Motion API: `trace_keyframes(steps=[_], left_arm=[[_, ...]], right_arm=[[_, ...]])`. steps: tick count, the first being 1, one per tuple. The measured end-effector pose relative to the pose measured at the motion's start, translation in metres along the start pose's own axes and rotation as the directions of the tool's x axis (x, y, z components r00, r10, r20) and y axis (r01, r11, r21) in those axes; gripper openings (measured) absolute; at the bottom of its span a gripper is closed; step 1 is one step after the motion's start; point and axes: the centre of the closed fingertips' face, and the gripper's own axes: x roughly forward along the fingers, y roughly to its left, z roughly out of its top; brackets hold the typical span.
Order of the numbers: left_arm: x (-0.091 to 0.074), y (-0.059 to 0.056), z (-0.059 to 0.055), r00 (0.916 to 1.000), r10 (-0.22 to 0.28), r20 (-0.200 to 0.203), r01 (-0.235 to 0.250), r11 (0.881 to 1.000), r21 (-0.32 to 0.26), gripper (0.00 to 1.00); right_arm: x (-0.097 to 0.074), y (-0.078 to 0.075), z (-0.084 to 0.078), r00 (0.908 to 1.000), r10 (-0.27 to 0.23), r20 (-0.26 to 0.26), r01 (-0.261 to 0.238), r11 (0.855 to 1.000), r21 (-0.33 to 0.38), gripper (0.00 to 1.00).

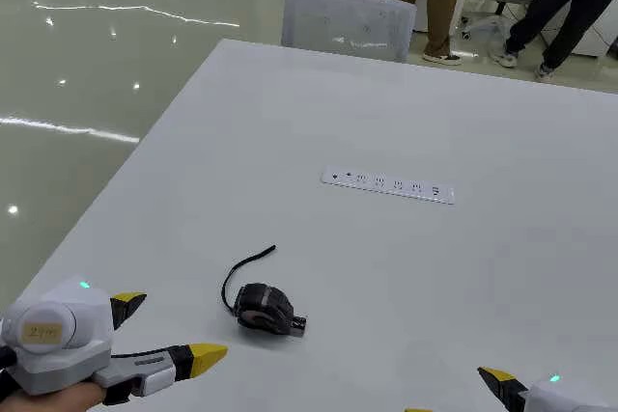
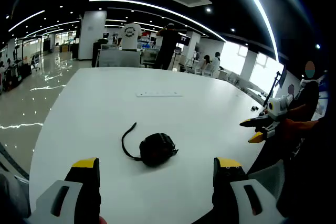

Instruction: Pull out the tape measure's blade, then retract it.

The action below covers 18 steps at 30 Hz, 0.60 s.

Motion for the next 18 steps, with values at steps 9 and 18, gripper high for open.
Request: trace_keyframes(steps=[9,18], left_arm=[[-0.0021,-0.001,0.0008,1.0,-0.001,0.008,0.001,1.0,-0.012,0.86],[-0.0043,-0.0004,0.0,0.9998,-0.004,0.02,0.004,0.999,-0.032,0.86]], right_arm=[[-0.0002,0.0052,-0.0028,0.9998,0.012,-0.017,-0.012,1.0,0.003,0.75],[0.0004,0.0096,-0.0047,0.9997,0.016,-0.017,-0.016,1.0,0.006,0.75]])
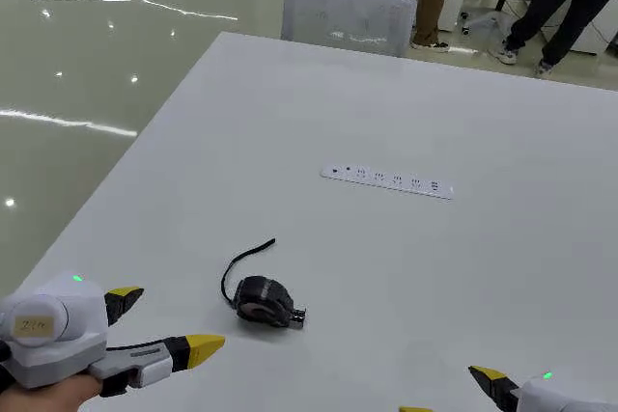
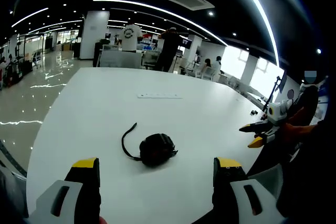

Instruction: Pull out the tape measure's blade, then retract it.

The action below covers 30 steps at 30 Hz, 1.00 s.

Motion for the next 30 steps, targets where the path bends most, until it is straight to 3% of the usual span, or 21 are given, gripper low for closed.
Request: trace_keyframes(steps=[19,30], left_arm=[[-0.003,0.004,-0.005,0.9998,-0.013,-0.012,0.013,1.0,0.013,0.86],[0.006,0.004,-0.004,0.9983,-0.046,-0.037,0.047,0.998,0.048,0.86]], right_arm=[[-0.004,-0.006,-0.004,0.9997,-0.02,-0.013,0.02,1.0,-0.014,0.75],[0.009,-0.001,-0.002,0.9995,0.005,-0.03,-0.006,0.999,-0.042,0.73]])
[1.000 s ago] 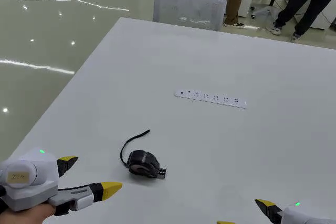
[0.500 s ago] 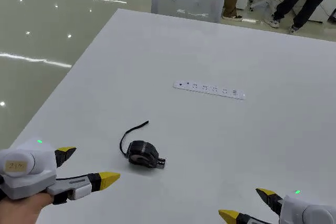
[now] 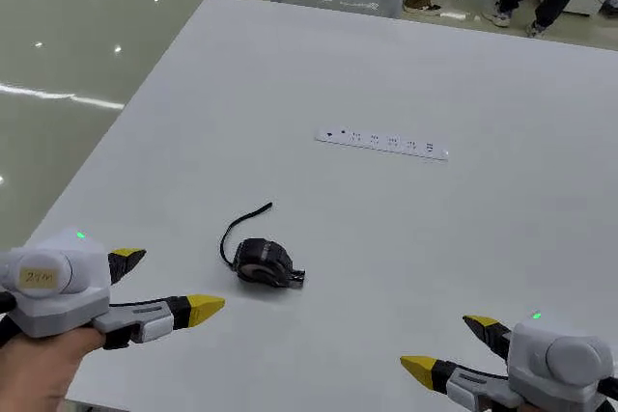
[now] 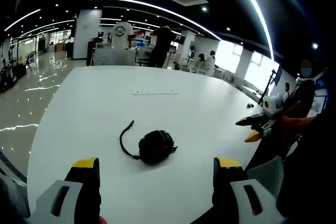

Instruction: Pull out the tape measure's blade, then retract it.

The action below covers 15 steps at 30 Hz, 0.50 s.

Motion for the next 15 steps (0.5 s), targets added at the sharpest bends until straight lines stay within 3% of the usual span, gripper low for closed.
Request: trace_keyframes(steps=[8,12,15], left_arm=[[0.006,0.0,-0.002,0.9995,-0.025,-0.019,0.025,1.0,0.019,0.86],[0.012,-0.001,-0.004,0.9986,-0.04,-0.033,0.041,0.999,0.027,0.86],[0.017,-0.004,-0.006,0.9972,-0.054,-0.051,0.056,0.998,0.042,0.86]], right_arm=[[0.012,0.008,0.001,0.9994,0.031,-0.016,-0.031,0.999,-0.023,0.71],[0.018,0.016,0.007,0.998,0.063,0.008,-0.063,0.998,-0.031,0.66],[0.025,0.019,0.004,0.9967,0.08,-0.015,-0.08,0.996,-0.044,0.67]])
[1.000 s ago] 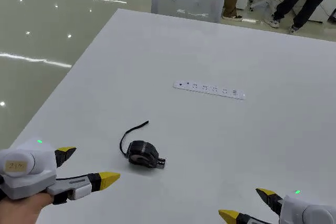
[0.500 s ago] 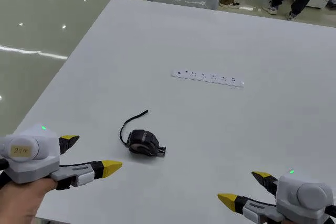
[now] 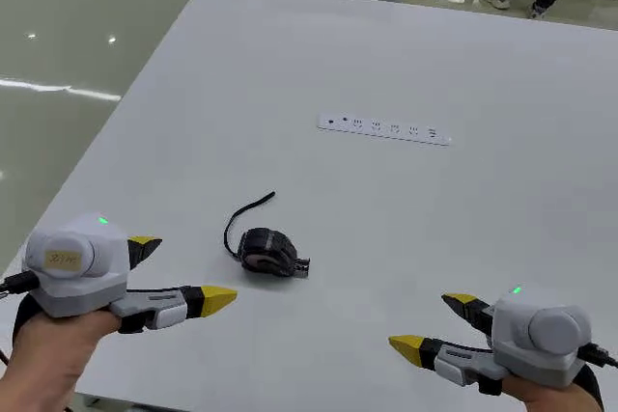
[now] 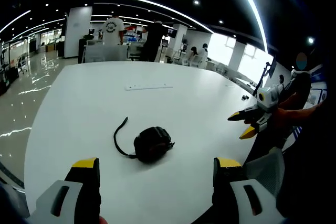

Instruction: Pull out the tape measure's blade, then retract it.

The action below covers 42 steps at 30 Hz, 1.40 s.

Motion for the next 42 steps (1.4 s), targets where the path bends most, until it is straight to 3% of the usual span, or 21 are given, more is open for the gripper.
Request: trace_keyframes(steps=[8,18,26,27,34,42], left_arm=[[0.016,-0.005,-0.005,0.9986,-0.041,-0.034,0.042,0.999,0.02,0.86],[0.04,-0.01,-0.008,0.9922,-0.092,-0.083,0.098,0.993,0.062,0.85],[0.047,-0.01,-0.005,0.9906,-0.103,-0.09,0.109,0.992,0.064,0.85],[0.063,-0.014,-0.001,0.9869,-0.124,-0.104,0.132,0.988,0.08,0.85],[0.079,-0.02,0.002,0.9792,-0.148,-0.139,0.165,0.979,0.12,0.85],[0.094,-0.028,0.002,0.966,-0.179,-0.186,0.213,0.96,0.18,0.85]], right_arm=[[0.024,0.012,-0.008,0.9965,0.063,-0.055,-0.066,0.996,-0.054,0.64],[0.057,0.025,-0.007,0.9867,0.137,-0.087,-0.145,0.985,-0.091,0.62],[0.066,0.029,-0.005,0.9836,0.153,-0.096,-0.163,0.981,-0.107,0.62],[0.081,0.032,-0.002,0.9777,0.179,-0.11,-0.191,0.975,-0.115,0.62],[0.092,0.035,-0.004,0.9703,0.201,-0.135,-0.218,0.967,-0.131,0.61],[0.101,0.036,-0.001,0.9648,0.215,-0.152,-0.237,0.961,-0.145,0.61]])
